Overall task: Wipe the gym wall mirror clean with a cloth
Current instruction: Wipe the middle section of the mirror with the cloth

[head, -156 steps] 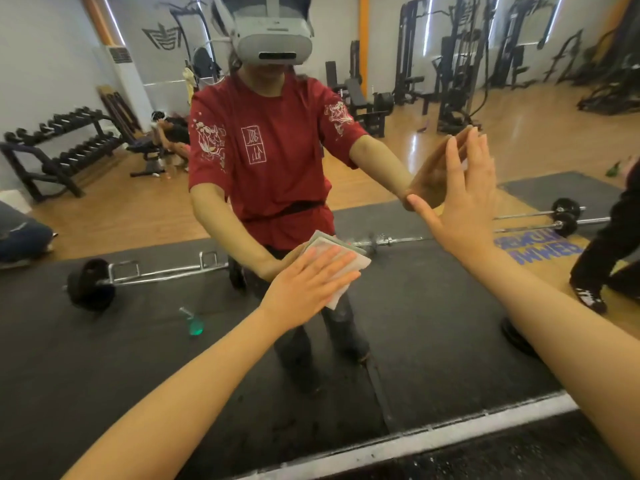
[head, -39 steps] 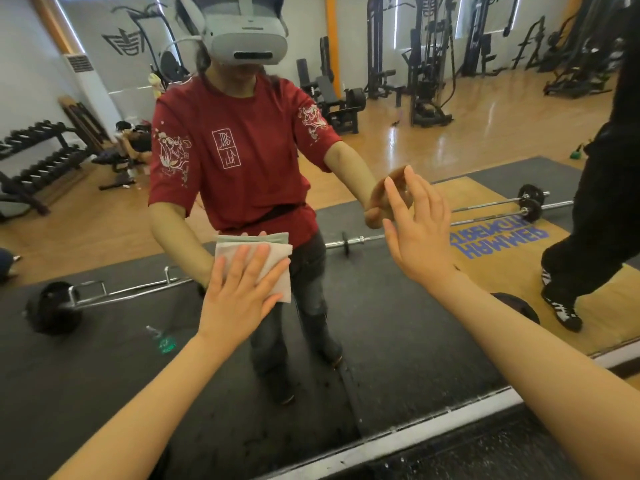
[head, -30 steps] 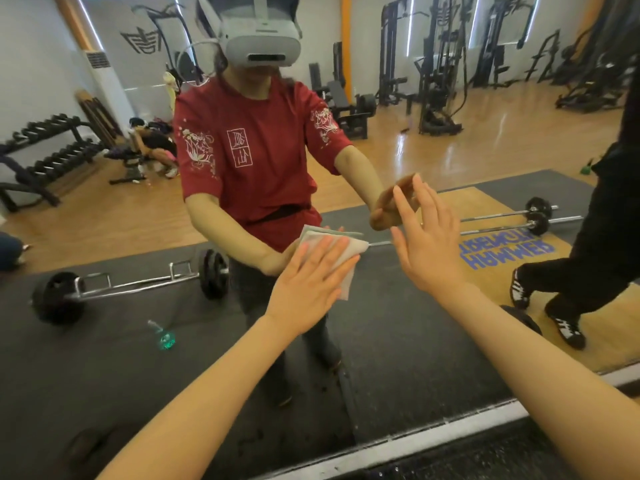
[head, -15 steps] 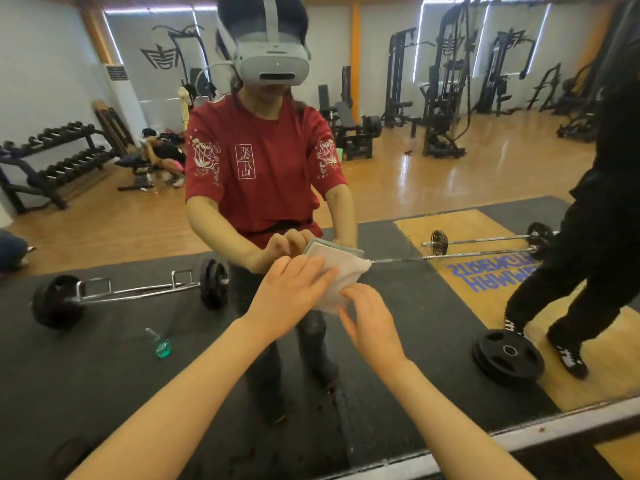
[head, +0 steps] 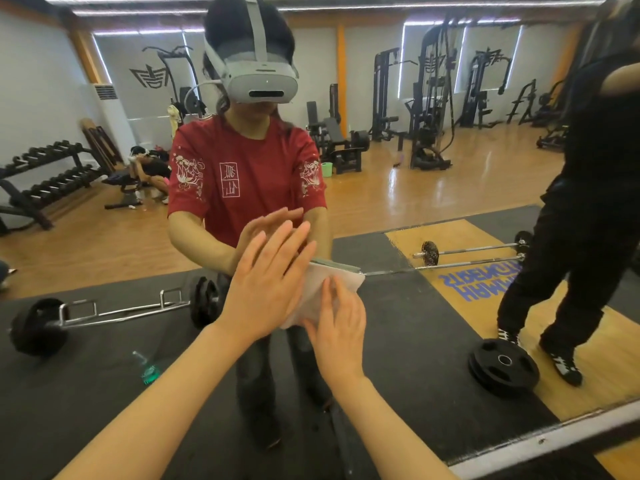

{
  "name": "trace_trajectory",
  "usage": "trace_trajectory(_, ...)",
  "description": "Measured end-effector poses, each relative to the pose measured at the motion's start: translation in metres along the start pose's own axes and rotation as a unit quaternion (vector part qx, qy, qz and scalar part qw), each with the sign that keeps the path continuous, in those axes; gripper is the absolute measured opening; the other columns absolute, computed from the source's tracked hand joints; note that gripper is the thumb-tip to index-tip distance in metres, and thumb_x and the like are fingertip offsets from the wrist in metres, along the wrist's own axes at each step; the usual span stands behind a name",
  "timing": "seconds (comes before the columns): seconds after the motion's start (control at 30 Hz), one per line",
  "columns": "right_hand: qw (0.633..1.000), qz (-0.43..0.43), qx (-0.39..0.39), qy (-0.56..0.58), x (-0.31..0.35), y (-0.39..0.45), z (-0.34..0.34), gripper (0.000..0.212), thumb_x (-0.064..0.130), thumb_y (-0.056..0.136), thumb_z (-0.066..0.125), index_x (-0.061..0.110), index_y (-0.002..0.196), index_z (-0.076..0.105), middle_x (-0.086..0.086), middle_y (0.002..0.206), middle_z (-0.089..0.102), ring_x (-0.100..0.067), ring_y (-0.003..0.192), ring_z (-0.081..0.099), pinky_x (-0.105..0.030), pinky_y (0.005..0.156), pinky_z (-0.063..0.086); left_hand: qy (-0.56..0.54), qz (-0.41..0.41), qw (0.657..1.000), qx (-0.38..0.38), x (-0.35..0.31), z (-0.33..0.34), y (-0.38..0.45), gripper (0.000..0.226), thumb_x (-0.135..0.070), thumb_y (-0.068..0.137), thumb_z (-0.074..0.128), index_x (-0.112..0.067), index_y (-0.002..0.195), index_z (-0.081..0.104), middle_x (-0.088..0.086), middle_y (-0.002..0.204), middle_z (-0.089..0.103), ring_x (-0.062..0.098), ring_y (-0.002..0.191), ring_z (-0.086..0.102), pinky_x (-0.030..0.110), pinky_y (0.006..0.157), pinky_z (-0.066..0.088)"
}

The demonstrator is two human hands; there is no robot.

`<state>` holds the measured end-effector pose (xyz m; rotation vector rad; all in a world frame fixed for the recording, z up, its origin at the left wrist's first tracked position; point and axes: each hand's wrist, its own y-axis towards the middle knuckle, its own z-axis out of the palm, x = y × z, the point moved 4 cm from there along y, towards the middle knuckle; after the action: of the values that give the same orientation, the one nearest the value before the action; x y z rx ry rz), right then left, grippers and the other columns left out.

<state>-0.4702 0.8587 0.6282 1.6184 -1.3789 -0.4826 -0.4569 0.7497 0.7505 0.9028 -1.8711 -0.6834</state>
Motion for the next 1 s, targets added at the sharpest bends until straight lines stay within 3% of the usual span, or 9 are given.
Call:
trace_trajectory(0.1,0.999,0.032,-0.003,0.006,-0.028,0.009,-0.011,0.097,0.037,0.072,0.084,0.000,0.145,0.033,-0.017,0.148,0.033,-0.034,0.131,0.040,-0.051,0.108,0.041,0.004,-0.016,1.000,-0.003,0.006,-0.004,0.030,0.052,-0.029,0.095,0.048,-0.015,0.145,0.047,0.015,0.156,0.034,0.032,0.145,0.024,0.046,0.119,0.013)
trace_trajectory(0.23,0.995,0.087,-0.038,0.027,-0.069,0.033,-0.037,0.079,0.051,0.092,0.052,0.002,0.150,0.028,-0.021,0.150,0.033,-0.039,0.134,0.039,-0.055,0.104,0.043,0.022,-0.039,0.999,0.018,0.009,0.000,0.056,0.059,-0.034,0.097,0.048,-0.020,0.153,0.034,0.015,0.162,0.017,0.035,0.150,0.014,0.049,0.122,0.011)
trace_trajectory(0.37,0.995,0.062,-0.076,0.001,-0.062,0.074,-0.052,0.065,0.038,0.089,0.060,0.020,0.147,0.038,-0.019,0.143,0.029,-0.041,0.126,0.033,-0.057,0.097,0.044,0.028,-0.044,0.998,0.019,0.015,0.005,0.059,0.056,-0.033,0.100,0.045,-0.021,0.153,0.033,0.014,0.163,0.016,0.036,0.150,0.015,0.052,0.120,0.016)
trace_trajectory(0.47,0.992,0.063,-0.112,0.010,-0.051,0.085,-0.051,0.063,0.029,0.088,0.063,0.021,0.145,0.038,-0.017,0.145,0.027,-0.038,0.128,0.028,-0.055,0.101,0.041,0.031,-0.038,0.999,0.008,0.016,0.006,0.058,0.053,-0.032,0.101,0.046,-0.021,0.152,0.035,0.014,0.162,0.020,0.037,0.149,0.018,0.052,0.120,0.019)
trace_trajectory(0.6,0.996,-0.024,-0.079,-0.017,-0.057,0.062,-0.031,0.049,0.035,0.106,0.030,0.015,0.150,0.029,-0.012,0.156,0.024,-0.036,0.132,0.034,-0.045,0.105,0.034,0.022,-0.037,0.999,0.002,0.017,0.008,0.058,0.053,-0.032,0.102,0.045,-0.022,0.153,0.034,0.014,0.162,0.019,0.036,0.149,0.017,0.052,0.119,0.019)
trace_trajectory(0.73,0.991,-0.059,-0.101,-0.071,-0.063,0.069,-0.030,0.051,0.032,0.103,0.039,0.009,0.147,0.031,-0.015,0.152,0.028,-0.036,0.129,0.037,-0.043,0.104,0.033,0.018,-0.039,0.999,0.000,0.016,0.010,0.057,0.055,-0.033,0.102,0.044,-0.022,0.154,0.032,0.015,0.163,0.016,0.037,0.150,0.015,0.052,0.120,0.018)
trace_trajectory(0.83,0.989,-0.098,-0.102,-0.052,-0.055,0.088,-0.038,0.057,0.026,0.098,0.047,0.002,0.147,0.027,-0.018,0.153,0.025,-0.036,0.141,0.026,-0.046,0.117,0.021,0.020,-0.041,0.999,-0.007,0.016,0.013,0.057,0.055,-0.034,0.102,0.045,-0.022,0.154,0.031,0.015,0.163,0.016,0.037,0.149,0.016,0.053,0.119,0.019)
trace_trajectory(0.9,0.991,-0.079,-0.107,0.005,-0.050,0.120,-0.053,0.060,0.027,0.099,0.045,-0.001,0.148,0.024,-0.022,0.156,0.023,-0.035,0.147,0.014,-0.047,0.122,0.013,0.020,-0.042,0.999,-0.010,0.016,0.014,0.057,0.055,-0.034,0.102,0.043,-0.022,0.154,0.030,0.015,0.163,0.016,0.037,0.149,0.017,0.054,0.119,0.020)
trace_trajectory(1.0,0.989,-0.043,-0.142,0.023,-0.050,0.181,-0.082,0.061,0.034,0.101,0.041,0.000,0.149,0.027,-0.026,0.157,0.023,-0.039,0.147,0.013,-0.051,0.121,0.013,0.019,-0.041,0.999,-0.010,0.014,0.014,0.058,0.055,-0.033,0.102,0.042,-0.021,0.154,0.030,0.016,0.163,0.016,0.037,0.149,0.016,0.055,0.118,0.022)
